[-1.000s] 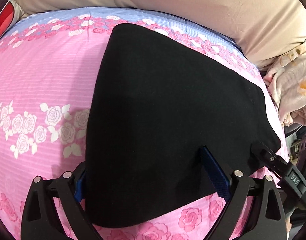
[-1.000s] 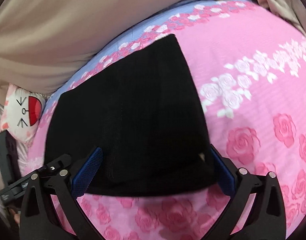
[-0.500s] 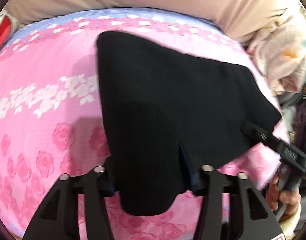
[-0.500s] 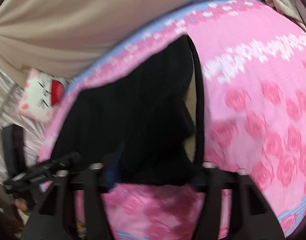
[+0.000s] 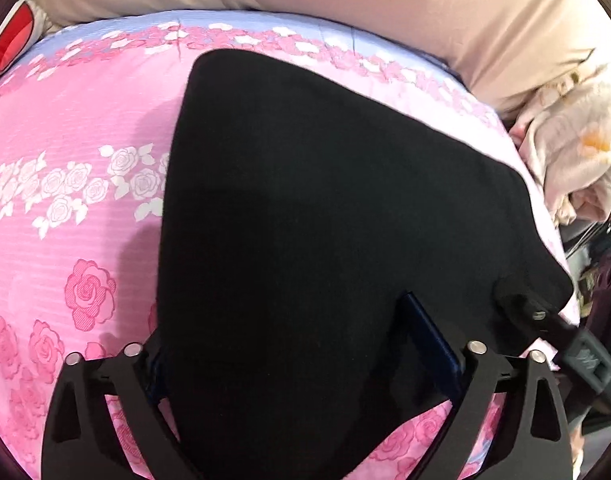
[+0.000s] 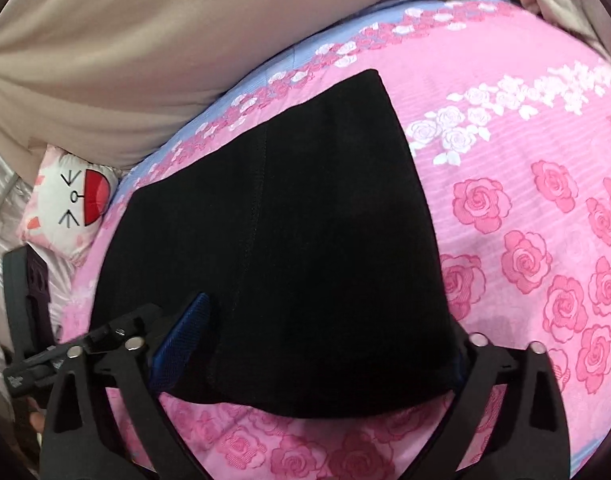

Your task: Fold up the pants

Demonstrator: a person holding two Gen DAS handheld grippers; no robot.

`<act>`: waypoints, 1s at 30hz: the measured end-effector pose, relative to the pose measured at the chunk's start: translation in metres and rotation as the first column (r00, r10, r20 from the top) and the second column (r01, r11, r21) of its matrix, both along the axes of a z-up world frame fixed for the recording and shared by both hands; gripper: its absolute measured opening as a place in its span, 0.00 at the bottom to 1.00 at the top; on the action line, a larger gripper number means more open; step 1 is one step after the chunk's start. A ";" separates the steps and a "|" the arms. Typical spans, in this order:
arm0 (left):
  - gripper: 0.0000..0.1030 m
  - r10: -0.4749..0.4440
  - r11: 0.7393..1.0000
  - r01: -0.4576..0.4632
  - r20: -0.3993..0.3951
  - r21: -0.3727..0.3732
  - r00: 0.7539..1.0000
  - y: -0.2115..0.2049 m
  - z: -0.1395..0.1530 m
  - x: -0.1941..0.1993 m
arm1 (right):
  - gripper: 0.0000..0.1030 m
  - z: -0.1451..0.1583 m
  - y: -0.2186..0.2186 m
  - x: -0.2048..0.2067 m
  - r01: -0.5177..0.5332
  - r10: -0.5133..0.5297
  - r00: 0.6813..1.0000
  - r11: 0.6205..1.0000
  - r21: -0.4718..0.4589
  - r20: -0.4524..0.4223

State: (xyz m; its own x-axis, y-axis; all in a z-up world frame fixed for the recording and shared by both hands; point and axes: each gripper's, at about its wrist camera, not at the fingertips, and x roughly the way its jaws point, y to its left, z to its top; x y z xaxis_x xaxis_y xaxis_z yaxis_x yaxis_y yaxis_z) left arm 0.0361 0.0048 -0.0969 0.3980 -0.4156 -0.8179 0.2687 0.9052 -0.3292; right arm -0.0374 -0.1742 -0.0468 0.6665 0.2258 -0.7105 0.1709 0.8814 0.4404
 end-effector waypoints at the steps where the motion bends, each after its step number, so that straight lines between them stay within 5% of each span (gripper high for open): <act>1: 0.68 0.002 1.000 -0.002 0.001 -0.022 1.000 0.003 0.003 -0.001 | 0.67 -0.002 -0.004 -0.001 -0.003 0.003 1.000 0.999 0.046 0.005; 2: 0.55 0.009 0.999 -0.009 -0.001 -0.043 1.000 0.007 0.005 -0.001 | 0.60 -0.004 -0.009 0.000 -0.003 0.003 1.000 0.996 0.085 0.005; 5: 0.42 -0.006 0.998 0.007 0.009 -0.067 1.000 0.013 0.014 -0.006 | 0.51 -0.004 -0.009 -0.002 -0.016 0.014 1.000 0.992 0.123 0.012; 11: 0.37 -0.016 0.998 0.020 0.064 -0.062 0.998 0.015 0.052 -0.023 | 0.45 0.030 -0.004 -0.017 -0.059 0.049 0.995 0.990 0.125 0.087; 18: 0.36 -0.044 0.994 0.068 0.249 -0.091 0.967 0.024 0.146 -0.050 | 0.43 0.116 0.006 -0.041 -0.131 0.112 0.955 0.990 0.051 0.273; 23: 0.35 -0.044 0.990 0.097 0.421 -0.105 0.906 0.030 0.218 -0.063 | 0.43 0.191 0.017 -0.045 -0.150 0.163 0.878 0.987 -0.065 0.451; 30: 0.35 0.008 0.992 0.078 0.658 -0.102 0.753 0.023 0.305 -0.044 | 0.43 0.280 0.026 -0.006 -0.103 0.207 0.724 0.976 -0.194 0.658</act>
